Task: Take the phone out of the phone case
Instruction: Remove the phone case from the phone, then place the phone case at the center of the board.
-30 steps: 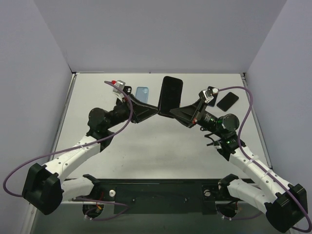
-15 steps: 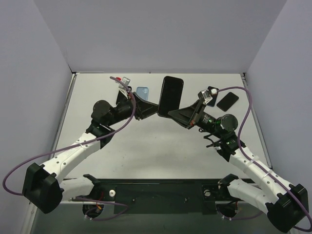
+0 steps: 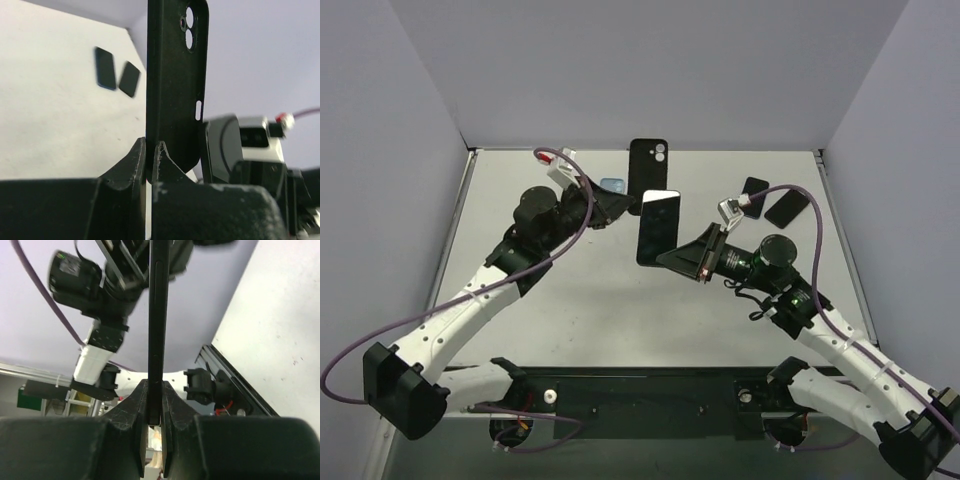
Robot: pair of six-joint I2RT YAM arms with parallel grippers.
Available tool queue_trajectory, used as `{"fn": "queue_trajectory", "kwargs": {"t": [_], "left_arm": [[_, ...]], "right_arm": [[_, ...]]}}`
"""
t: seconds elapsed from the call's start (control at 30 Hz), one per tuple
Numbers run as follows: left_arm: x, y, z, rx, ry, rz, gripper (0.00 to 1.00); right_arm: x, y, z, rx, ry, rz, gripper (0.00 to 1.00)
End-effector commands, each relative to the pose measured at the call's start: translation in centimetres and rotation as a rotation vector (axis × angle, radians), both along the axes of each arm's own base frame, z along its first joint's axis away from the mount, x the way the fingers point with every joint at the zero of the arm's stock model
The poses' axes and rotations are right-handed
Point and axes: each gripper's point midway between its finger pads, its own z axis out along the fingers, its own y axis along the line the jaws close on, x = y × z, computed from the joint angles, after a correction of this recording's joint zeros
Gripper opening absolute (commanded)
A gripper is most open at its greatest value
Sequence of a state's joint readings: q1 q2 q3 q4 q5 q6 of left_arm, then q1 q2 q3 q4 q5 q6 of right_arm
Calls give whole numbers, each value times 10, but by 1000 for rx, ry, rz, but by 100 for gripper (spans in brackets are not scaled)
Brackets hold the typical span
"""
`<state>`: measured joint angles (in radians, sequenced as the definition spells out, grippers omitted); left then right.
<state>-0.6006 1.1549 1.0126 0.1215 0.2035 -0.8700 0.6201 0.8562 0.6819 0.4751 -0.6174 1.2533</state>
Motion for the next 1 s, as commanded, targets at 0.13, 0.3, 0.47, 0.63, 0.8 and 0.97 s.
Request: {"fn": "queue_trajectory", "kwargs": {"t": [0.13,0.3,0.47,0.63,0.8,0.97], "left_arm": [[85,19,-63,215,102,215,0],[124,11,-135,407,195,186,0],[155,-4,-209,480,313,99,0],[188,-10,-247,486,399,70,0],[210,-19,-267,489,431,57,0],[222,-8,-292,550,527,85,0]], "right_arm": [[8,-49,-30,-382,-116,-198,0],[25,-104,-55,-636,-118,-395,0],[26,-126,-65,-701,-89,-441,0],[27,-140,-73,-731,-67,-474,0],[31,-149,-84,-750,-35,-497,0],[38,-161,-90,-752,10,-540,0]]}}
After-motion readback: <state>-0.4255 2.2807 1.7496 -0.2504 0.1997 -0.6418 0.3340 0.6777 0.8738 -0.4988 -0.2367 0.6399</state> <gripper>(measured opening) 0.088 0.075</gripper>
